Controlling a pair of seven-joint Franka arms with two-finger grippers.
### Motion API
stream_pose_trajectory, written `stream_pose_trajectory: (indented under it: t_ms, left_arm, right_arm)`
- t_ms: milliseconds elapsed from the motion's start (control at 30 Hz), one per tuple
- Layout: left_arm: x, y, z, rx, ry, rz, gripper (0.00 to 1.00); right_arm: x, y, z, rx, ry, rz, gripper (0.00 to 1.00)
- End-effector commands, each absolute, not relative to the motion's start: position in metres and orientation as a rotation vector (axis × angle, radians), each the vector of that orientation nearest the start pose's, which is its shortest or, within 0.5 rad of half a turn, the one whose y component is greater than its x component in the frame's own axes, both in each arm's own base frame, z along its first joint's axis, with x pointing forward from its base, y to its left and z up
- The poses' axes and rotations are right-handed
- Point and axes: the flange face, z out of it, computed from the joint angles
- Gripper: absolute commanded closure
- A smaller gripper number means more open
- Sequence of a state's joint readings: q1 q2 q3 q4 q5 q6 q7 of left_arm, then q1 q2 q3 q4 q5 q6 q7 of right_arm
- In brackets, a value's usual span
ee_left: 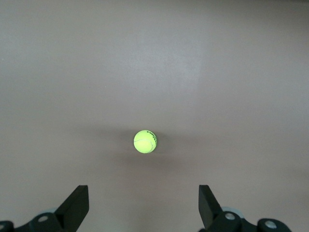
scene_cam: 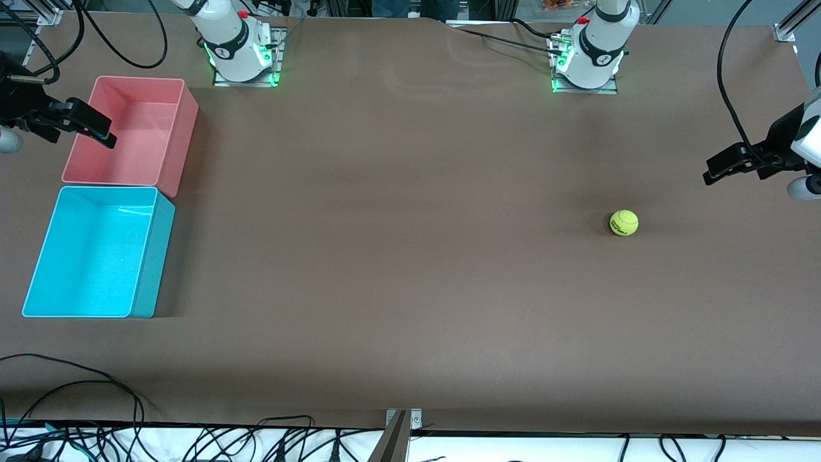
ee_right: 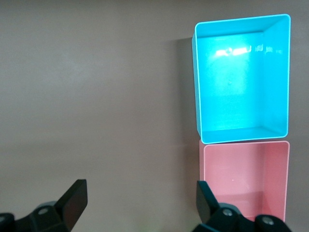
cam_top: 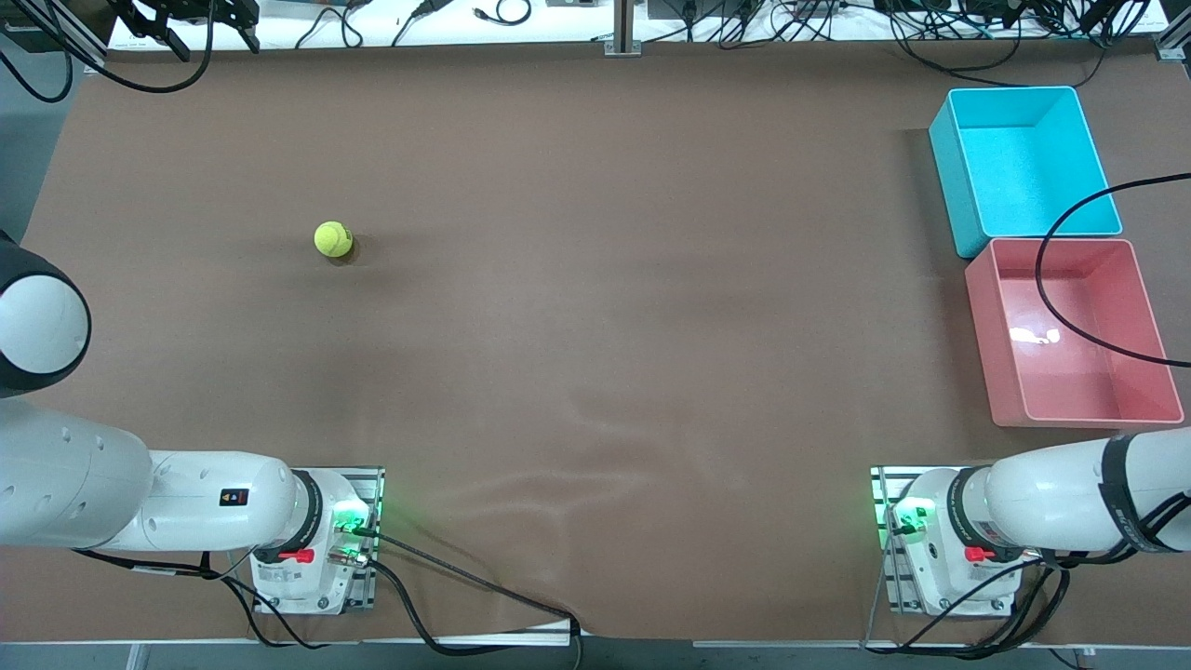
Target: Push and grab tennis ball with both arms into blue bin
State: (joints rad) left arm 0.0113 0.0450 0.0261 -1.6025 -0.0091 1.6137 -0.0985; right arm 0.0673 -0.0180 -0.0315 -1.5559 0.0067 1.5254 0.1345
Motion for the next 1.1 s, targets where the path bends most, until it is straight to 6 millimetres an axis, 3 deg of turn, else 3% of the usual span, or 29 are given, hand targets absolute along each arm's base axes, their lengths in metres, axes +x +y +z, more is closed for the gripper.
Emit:
stream_pose_trajectory:
  t_ms: [0, 467, 567, 600, 667, 767, 800, 1067]
  left_arm:
    - [0.570, 0.021, 0.587, -3.146, -0.234, 0.051, 0.00]
    - [0.569, 0.033, 0.588, -3.151, -0.269, 0.049, 0.00]
    - [0.574, 0.033, 0.579, -3.152, -0.274, 0.071, 0.00]
    - [0.575, 0.033, 0.576, -3.149, -0.284, 0.078, 0.05]
    - [0.575, 0.033, 0.576, -3.148, -0.298, 0.079, 0.46]
    - [0.575, 0.034, 0.576, -3.144, -0.302, 0.078, 0.93]
    - [0.575, 0.034, 0.576, -3.144, -0.300, 0.078, 1.00]
    - [0.575, 0.031, 0.576, -3.130, -0.329, 0.080, 1.00]
  right_arm:
    - [0.544, 0.019, 0.644, -3.113, 0.134, 0.027, 0.00]
    - [0.544, 0.018, 0.644, -3.113, 0.136, 0.027, 0.00]
    - [0.544, 0.019, 0.644, -3.113, 0.136, 0.027, 0.00]
    - [0.544, 0.020, 0.644, -3.113, 0.134, 0.027, 0.00]
    - [0.544, 0.020, 0.644, -3.113, 0.134, 0.027, 0.00]
    - [0.544, 0.019, 0.643, -3.113, 0.136, 0.029, 0.00]
    - [0.544, 0.018, 0.643, -3.113, 0.136, 0.029, 0.00]
    - [0.544, 0.019, 0.643, -3.113, 0.136, 0.029, 0.00]
